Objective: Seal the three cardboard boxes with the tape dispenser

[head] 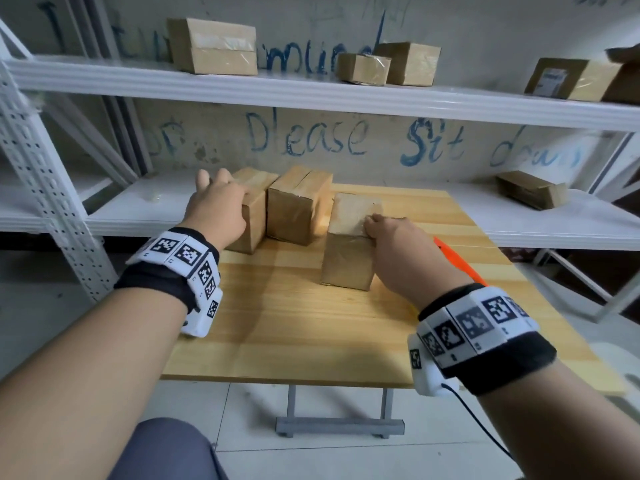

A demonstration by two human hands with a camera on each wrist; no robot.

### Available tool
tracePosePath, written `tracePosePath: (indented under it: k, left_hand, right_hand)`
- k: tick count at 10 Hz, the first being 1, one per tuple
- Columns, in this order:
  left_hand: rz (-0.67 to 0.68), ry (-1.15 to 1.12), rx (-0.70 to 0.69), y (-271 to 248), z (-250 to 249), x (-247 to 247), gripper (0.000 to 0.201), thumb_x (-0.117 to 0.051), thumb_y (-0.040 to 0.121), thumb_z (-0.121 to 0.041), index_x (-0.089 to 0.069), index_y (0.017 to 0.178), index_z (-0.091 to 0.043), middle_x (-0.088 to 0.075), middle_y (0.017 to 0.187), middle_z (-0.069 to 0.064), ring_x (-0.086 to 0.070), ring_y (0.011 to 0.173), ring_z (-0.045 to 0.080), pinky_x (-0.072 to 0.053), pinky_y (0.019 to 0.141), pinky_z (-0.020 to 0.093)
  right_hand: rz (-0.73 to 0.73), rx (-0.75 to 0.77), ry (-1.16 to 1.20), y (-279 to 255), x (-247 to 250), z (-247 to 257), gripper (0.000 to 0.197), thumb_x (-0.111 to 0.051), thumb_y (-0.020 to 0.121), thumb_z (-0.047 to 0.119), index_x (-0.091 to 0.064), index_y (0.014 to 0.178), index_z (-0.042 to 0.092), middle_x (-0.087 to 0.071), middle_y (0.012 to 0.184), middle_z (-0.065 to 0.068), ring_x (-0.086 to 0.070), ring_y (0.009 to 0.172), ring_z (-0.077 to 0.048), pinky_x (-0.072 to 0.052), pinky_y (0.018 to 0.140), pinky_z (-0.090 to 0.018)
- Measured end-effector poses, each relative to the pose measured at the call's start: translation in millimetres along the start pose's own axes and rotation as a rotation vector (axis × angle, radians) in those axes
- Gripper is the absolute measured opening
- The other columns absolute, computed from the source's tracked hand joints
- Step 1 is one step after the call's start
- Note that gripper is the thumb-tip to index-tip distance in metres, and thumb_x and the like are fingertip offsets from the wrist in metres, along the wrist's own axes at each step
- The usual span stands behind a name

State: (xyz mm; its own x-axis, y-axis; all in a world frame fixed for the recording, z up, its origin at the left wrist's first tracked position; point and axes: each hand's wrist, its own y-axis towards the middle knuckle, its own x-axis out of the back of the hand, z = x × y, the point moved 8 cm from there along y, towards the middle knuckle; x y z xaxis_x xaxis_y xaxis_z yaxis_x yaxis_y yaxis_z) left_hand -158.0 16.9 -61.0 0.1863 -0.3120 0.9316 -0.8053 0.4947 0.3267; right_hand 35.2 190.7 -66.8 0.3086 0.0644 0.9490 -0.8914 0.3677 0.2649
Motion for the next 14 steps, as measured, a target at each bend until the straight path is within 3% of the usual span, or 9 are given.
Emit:
tracePosePath:
  k: [2,4,6,7,8,11,12,13,14]
  left_hand:
    - [0.029,-0.066,-0.069,10.6,-15.8,-10.1,0.062,-0.063,0.092,-0.011,-0.047,0.149,-0.029,-0.042,0.125,0.005,-0.035,0.121,0.028,-0.033,0.102,0.041]
    - [-0.011,-0.12,-0.061,14.0,-9.7,-17.7,0.061,-0.062,0.092,-0.008,-0.045,0.15,-0.019,-0.04,0.136,0.005,-0.043,0.126,0.03,-0.031,0.107,0.045]
    - [0.102,-0.176,-0.076,25.4,-12.2,-26.4,0.085,-0.071,0.089,-0.042,-0.023,0.158,-0.035,-0.031,0.149,0.0,-0.039,0.138,0.027,-0.017,0.117,0.055]
    - [0.197,-0.196,-0.123,27.1,-20.2,-36.9,0.088,-0.073,0.089,-0.039,-0.02,0.159,-0.041,-0.023,0.143,0.001,-0.03,0.137,0.028,-0.037,0.102,0.041]
    - [0.237,-0.099,-0.159,34.1,-28.6,-45.8,0.091,-0.074,0.088,-0.032,-0.017,0.158,-0.046,-0.019,0.131,0.002,-0.023,0.12,0.025,-0.037,0.083,0.035]
    - [0.247,-0.115,-0.144,31.9,-42.2,-45.2,0.089,-0.062,0.085,-0.013,-0.02,0.157,-0.045,-0.02,0.125,0.003,-0.024,0.11,0.026,-0.04,0.08,0.035]
    - [0.284,-0.138,-0.145,24.1,-43.3,-45.3,0.098,-0.061,0.083,-0.012,-0.01,0.159,-0.046,-0.017,0.129,0.002,-0.022,0.121,0.029,-0.043,0.092,0.042]
    - [0.294,-0.131,-0.132,17.8,-41.0,-46.3,0.109,-0.064,0.082,-0.014,0.007,0.157,-0.047,-0.008,0.147,0.002,-0.005,0.145,0.034,-0.026,0.114,0.062]
    - [0.144,-0.095,-0.147,13.2,-46.1,-30.4,0.09,-0.06,0.092,-0.042,-0.002,0.161,-0.034,0.0,0.162,0.006,0.011,0.154,0.033,0.009,0.118,0.067]
  right_hand:
    - [0.07,-0.087,-0.079,22.0,1.7,-13.1,0.031,-0.041,0.094,0.003,-0.06,0.116,0.011,-0.058,0.096,-0.005,-0.046,0.067,-0.014,-0.035,0.054,-0.022]
    - [0.03,-0.11,-0.069,33.8,6.1,-12.9,0.027,-0.04,0.092,-0.003,-0.06,0.109,0.006,-0.057,0.092,-0.01,-0.05,0.07,-0.022,-0.043,0.062,-0.032]
    - [-0.036,-0.051,-0.136,49.9,9.8,-0.5,0.024,-0.046,0.094,-0.004,-0.052,0.114,0.006,-0.05,0.091,-0.008,-0.047,0.07,-0.022,-0.039,0.061,-0.031]
    - [-0.007,-0.027,-0.139,56.4,2.6,4.5,0.032,-0.043,0.093,-0.003,-0.05,0.123,0.006,-0.052,0.098,-0.012,-0.049,0.073,-0.023,-0.042,0.062,-0.031]
    - [0.075,-0.01,-0.083,63.5,-8.5,6.7,0.033,-0.042,0.091,-0.002,-0.055,0.121,0.003,-0.054,0.104,-0.015,-0.048,0.068,-0.018,-0.041,0.059,-0.024]
    - [0.235,-0.095,-0.058,64.5,-19.2,-2.0,0.039,-0.045,0.089,0.004,-0.045,0.127,0.004,-0.047,0.118,-0.014,-0.048,0.071,-0.014,-0.041,0.063,-0.022]
    - [0.264,-0.1,-0.085,61.1,-22.0,-2.5,0.042,-0.046,0.089,0.008,-0.041,0.131,0.004,-0.045,0.127,-0.019,-0.056,0.094,-0.026,-0.049,0.08,-0.03]
    - [0.182,-0.103,-0.049,58.6,-16.4,-3.6,0.056,-0.048,0.086,0.008,-0.034,0.14,0.009,-0.037,0.139,-0.022,-0.053,0.112,-0.035,-0.049,0.092,-0.044]
    - [0.011,-0.064,-0.015,57.6,0.8,-4.8,0.055,-0.049,0.09,0.017,-0.034,0.143,0.014,-0.042,0.136,-0.016,-0.048,0.121,-0.038,-0.046,0.097,-0.053]
